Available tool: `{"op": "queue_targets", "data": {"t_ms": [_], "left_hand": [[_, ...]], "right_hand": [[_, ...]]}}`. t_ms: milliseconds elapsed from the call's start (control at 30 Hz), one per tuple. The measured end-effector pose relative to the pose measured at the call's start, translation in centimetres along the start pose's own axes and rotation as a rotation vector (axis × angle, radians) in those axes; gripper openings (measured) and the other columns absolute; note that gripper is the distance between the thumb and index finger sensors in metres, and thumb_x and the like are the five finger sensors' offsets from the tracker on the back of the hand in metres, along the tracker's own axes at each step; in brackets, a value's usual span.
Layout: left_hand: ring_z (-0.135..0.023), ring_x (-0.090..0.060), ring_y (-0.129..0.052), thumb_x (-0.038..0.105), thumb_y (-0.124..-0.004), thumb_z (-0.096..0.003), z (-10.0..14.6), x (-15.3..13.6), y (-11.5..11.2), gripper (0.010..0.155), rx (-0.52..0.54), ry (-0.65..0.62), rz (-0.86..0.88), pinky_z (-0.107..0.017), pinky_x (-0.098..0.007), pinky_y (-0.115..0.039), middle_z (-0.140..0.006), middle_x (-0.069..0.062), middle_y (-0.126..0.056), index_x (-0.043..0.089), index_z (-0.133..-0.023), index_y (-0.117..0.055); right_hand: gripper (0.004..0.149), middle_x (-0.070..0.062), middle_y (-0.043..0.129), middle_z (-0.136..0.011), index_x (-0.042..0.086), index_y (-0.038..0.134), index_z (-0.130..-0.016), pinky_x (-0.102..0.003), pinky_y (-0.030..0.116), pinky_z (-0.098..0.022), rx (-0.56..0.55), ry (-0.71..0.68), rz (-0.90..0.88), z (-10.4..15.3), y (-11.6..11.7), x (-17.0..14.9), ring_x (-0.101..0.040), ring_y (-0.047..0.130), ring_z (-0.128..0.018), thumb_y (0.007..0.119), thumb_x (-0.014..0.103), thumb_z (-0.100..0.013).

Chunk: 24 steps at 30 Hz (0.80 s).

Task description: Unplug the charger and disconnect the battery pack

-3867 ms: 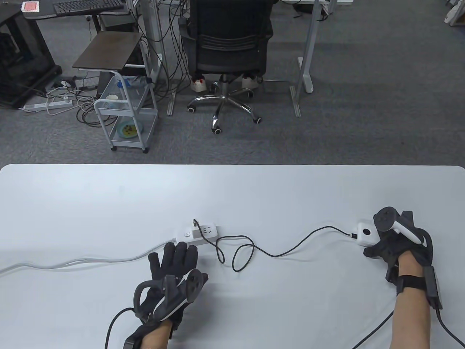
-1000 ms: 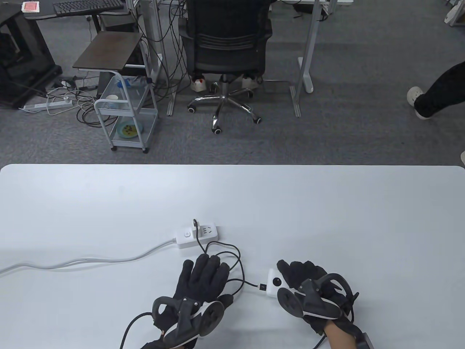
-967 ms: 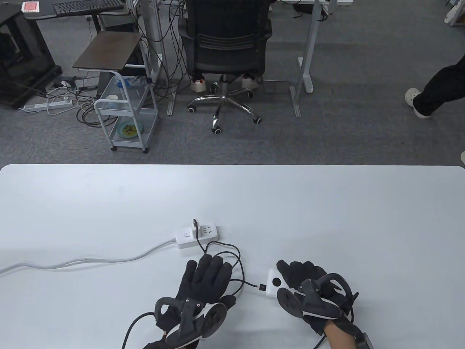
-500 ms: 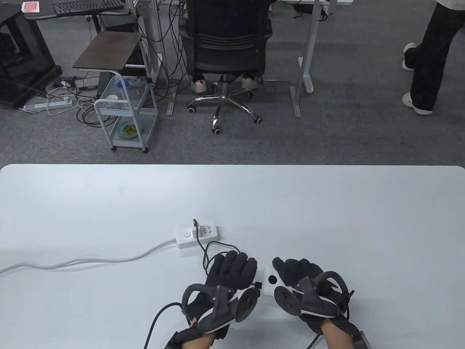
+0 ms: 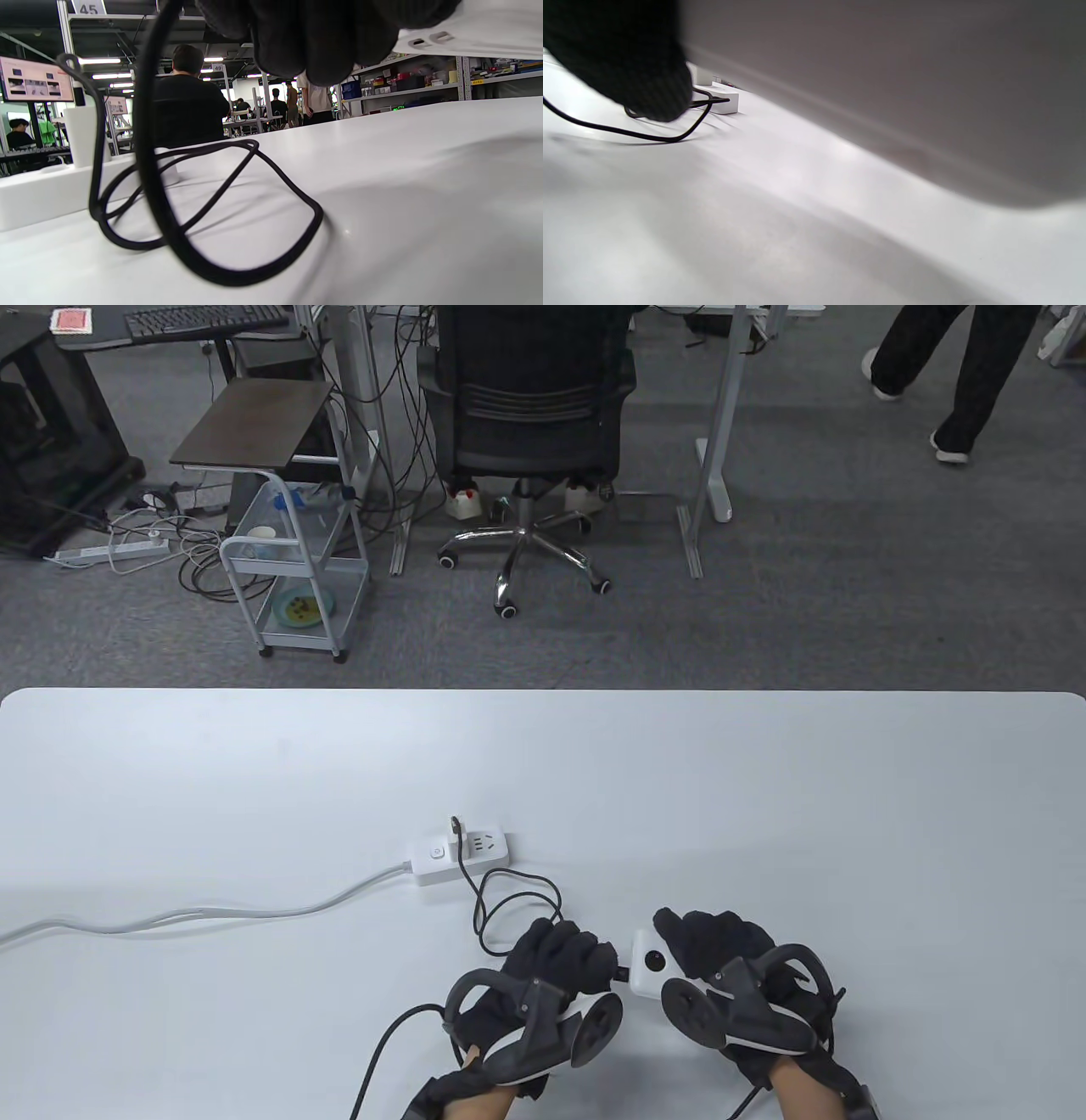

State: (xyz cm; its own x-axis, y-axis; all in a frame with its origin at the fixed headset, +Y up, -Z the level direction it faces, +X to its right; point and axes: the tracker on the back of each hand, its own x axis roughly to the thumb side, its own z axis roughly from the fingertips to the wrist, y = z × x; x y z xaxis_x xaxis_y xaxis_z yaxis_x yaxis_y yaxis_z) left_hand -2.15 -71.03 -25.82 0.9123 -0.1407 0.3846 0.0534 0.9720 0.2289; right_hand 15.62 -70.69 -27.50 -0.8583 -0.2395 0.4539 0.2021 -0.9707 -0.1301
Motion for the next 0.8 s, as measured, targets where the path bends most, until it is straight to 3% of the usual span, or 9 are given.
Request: {"op": "queue_targets", "data": {"t_ms": [567, 700, 800], "left_hand": [[-0.088, -0.003, -0.102, 0.055, -0.071, -0.0451, 0.1, -1.3, -0.1, 0.043, 0.025, 0.041, 0.117, -0.078, -0.027, -0.077, -0.086, 0.025, -0.098, 0.049, -0.086, -0.083], [-0.087, -0.003, -0.103, 0.055, -0.072, -0.0442, 0.3, -1.5, -0.3, 0.042, 0.005, 0.06, 0.121, -0.078, -0.027, -0.079, -0.085, 0.025, -0.099, 0.05, -0.084, -0.085], [-0.086, -0.003, -0.104, 0.055, -0.072, -0.0446, 0.3, -1.7, -0.1, 0.042, 0.017, 0.057, 0.153, -0.078, -0.027, -0.078, -0.084, 0.024, -0.1, 0.049, -0.084, -0.086]], "right_hand": [[0.107, -0.024, 0.055, -0.105, 0.01, 0.039, -0.108, -0.057, 0.07, -0.06, 0.04, -0.01, -0.09, -0.2, 0.2, 0.3, -0.046, 0.067, -0.083, 0.077, 0.069, -0.026], [0.107, -0.024, 0.056, -0.104, 0.011, 0.04, -0.108, -0.056, 0.071, -0.061, 0.032, -0.016, -0.041, -0.2, 0.0, 0.7, -0.045, 0.067, -0.083, 0.075, 0.071, -0.026], [0.109, -0.024, 0.056, -0.104, 0.012, 0.039, -0.108, -0.056, 0.07, -0.06, 0.033, -0.02, -0.128, -0.5, 0.5, 0.3, -0.045, 0.067, -0.082, 0.077, 0.071, -0.024]]}}
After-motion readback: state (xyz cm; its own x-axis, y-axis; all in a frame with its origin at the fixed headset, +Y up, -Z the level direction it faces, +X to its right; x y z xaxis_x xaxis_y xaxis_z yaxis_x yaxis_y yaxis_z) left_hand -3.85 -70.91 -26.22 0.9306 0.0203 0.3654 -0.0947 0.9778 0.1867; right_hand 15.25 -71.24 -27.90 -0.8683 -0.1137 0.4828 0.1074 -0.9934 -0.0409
